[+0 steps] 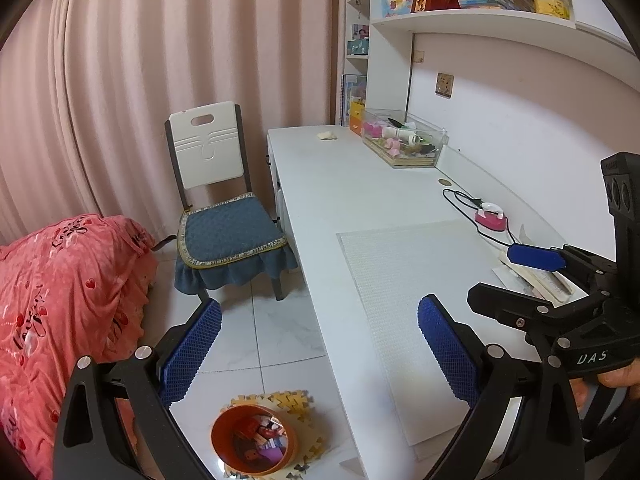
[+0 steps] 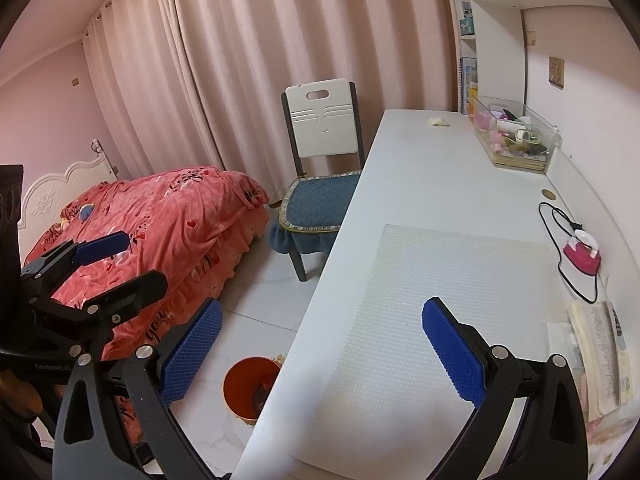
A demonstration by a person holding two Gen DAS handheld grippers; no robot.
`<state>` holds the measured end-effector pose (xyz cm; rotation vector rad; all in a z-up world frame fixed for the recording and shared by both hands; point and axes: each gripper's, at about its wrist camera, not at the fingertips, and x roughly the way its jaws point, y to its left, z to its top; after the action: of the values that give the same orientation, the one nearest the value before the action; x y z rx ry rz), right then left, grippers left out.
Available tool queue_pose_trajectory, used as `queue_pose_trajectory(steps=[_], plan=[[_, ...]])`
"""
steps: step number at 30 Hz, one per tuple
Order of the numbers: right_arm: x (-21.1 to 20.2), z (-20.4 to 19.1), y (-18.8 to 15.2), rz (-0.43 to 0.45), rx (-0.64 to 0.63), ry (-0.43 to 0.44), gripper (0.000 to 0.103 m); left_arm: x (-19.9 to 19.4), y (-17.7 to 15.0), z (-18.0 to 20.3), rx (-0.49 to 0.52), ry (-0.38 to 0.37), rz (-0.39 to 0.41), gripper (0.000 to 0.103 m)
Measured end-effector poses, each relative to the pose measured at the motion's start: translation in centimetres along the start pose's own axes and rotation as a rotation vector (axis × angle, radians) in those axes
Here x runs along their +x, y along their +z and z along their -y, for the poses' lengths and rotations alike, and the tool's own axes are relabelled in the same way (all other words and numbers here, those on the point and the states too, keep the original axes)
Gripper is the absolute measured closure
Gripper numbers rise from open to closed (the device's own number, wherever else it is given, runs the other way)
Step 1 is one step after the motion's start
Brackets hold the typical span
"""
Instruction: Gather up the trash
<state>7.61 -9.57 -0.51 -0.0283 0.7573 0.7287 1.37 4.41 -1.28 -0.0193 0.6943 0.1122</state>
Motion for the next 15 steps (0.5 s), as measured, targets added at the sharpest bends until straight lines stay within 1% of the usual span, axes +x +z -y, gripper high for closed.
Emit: queue_pose_trajectory(steps=[15], plan=[[0.22, 0.03, -0.08, -0.001, 0.008, -0.003, 0.005, 0.03, 0.03, -0.26, -0.004, -0.004, 0.006, 0.006]])
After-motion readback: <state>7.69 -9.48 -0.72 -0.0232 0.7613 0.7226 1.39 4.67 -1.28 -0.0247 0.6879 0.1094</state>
